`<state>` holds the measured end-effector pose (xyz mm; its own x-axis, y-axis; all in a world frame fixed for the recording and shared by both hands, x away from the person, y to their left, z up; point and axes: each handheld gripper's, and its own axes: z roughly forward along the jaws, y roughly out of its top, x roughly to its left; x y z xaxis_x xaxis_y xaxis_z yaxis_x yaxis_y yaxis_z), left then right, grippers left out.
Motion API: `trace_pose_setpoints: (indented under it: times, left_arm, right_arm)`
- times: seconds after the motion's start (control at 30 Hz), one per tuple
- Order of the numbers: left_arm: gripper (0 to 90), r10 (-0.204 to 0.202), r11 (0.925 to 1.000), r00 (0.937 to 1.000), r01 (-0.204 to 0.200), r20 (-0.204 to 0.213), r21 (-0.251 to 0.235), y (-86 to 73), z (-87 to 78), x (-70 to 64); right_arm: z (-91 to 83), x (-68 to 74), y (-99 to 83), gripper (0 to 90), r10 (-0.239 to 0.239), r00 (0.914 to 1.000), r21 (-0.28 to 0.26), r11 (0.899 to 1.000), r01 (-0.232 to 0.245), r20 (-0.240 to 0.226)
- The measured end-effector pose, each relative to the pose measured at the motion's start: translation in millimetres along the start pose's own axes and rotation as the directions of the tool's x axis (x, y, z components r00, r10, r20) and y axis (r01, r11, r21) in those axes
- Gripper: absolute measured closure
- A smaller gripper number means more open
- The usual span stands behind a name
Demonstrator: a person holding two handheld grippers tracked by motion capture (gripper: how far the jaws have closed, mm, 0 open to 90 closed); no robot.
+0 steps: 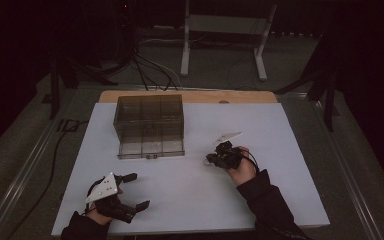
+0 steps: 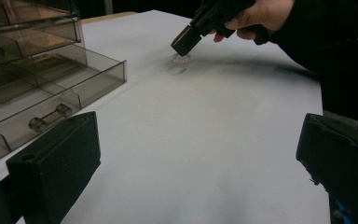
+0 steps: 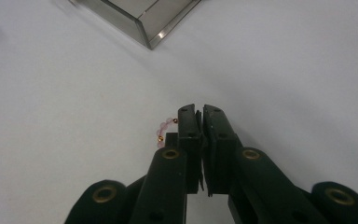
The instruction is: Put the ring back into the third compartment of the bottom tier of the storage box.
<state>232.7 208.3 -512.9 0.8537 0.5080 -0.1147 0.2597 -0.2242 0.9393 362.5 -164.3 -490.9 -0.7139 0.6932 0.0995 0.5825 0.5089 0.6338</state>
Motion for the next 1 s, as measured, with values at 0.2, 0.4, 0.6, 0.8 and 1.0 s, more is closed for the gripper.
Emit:
trace_pose_setpoints:
  times: [0.2,0.4,0.6,0.8,1.0]
  left_arm:
    - [0.7,-0.002,1.0,1.0,0.002,0.0,0.005,-0.3,0.4,0.1]
    - [0.6,-0.002,1.0,1.0,0.002,-0.001,0.004,-0.2,0.1,0.2]
    - [0.6,-0.001,1.0,1.0,0.001,0.0,0.005,-0.2,0.2,-0.1]
    - [0.6,0.001,1.0,1.0,-0.001,-0.002,0.005,-0.1,-0.1,-0.2]
    - [0.6,0.002,1.0,1.0,-0.001,-0.002,0.004,-0.1,-0.2,-0.2]
  right_arm:
    - [-3.7,1.6,5.0,86.5,-0.008,1.0,-0.005,1.0,0.008,-0.002]
    - [-6.6,2.4,10.5,86.5,-0.014,0.9999,-0.011,1.0,0.014,-0.003]
    - [-9.5,3.9,16.9,86.5,-0.017,0.9999,-0.016,1.0,0.017,-0.003]
    - [-11.9,4.7,22.6,86.5,-0.024,0.9997,-0.023,0.999,0.024,0.0]
    - [-14.2,5.4,27.5,86.5,-0.028,0.9996,-0.028,0.999,0.028,-0.003]
